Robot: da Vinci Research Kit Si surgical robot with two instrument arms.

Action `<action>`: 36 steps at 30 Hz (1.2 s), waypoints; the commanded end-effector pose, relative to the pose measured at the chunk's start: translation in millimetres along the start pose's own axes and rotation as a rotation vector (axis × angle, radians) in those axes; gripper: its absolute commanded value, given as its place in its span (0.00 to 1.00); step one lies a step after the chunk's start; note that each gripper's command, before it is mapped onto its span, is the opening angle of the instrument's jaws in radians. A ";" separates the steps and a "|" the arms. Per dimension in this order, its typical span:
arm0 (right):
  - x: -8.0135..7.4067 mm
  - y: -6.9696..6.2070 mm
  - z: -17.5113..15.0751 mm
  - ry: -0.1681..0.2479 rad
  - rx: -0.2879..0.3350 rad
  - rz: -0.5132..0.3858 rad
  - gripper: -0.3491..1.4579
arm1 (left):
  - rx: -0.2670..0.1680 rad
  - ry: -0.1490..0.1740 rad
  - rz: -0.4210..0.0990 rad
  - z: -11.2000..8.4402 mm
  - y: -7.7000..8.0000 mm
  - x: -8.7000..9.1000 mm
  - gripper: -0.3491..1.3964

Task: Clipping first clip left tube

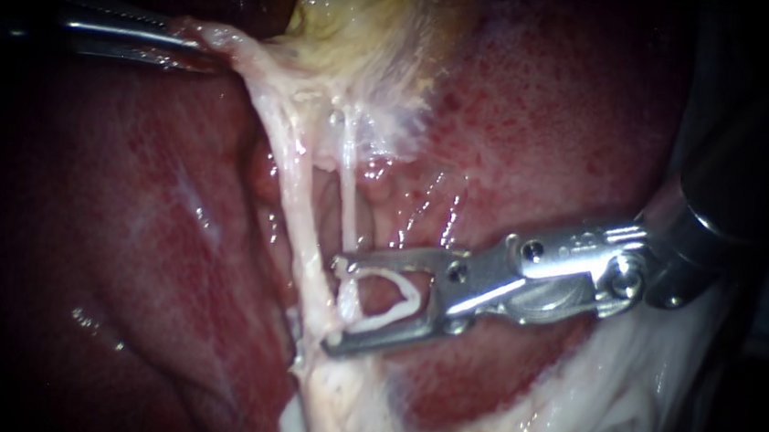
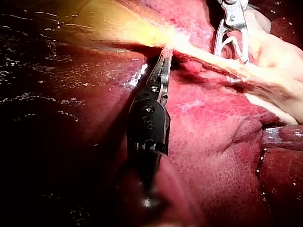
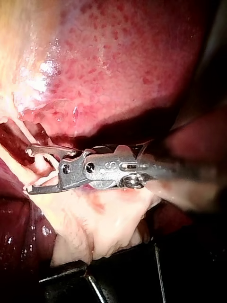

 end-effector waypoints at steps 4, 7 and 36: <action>-0.5 0.5 0.4 -0.001 -0.006 -0.003 0.47 | 0.000 0.000 0.000 0.0 0.0 0.0 0.00; -0.6 0.7 0.7 0.002 -0.007 -0.004 0.47 | 0.000 0.000 0.000 0.0 0.0 0.0 0.00; 3.8 -2.5 5.5 0.103 0.129 0.015 0.46 | 0.002 0.000 0.001 0.2 0.1 0.0 0.00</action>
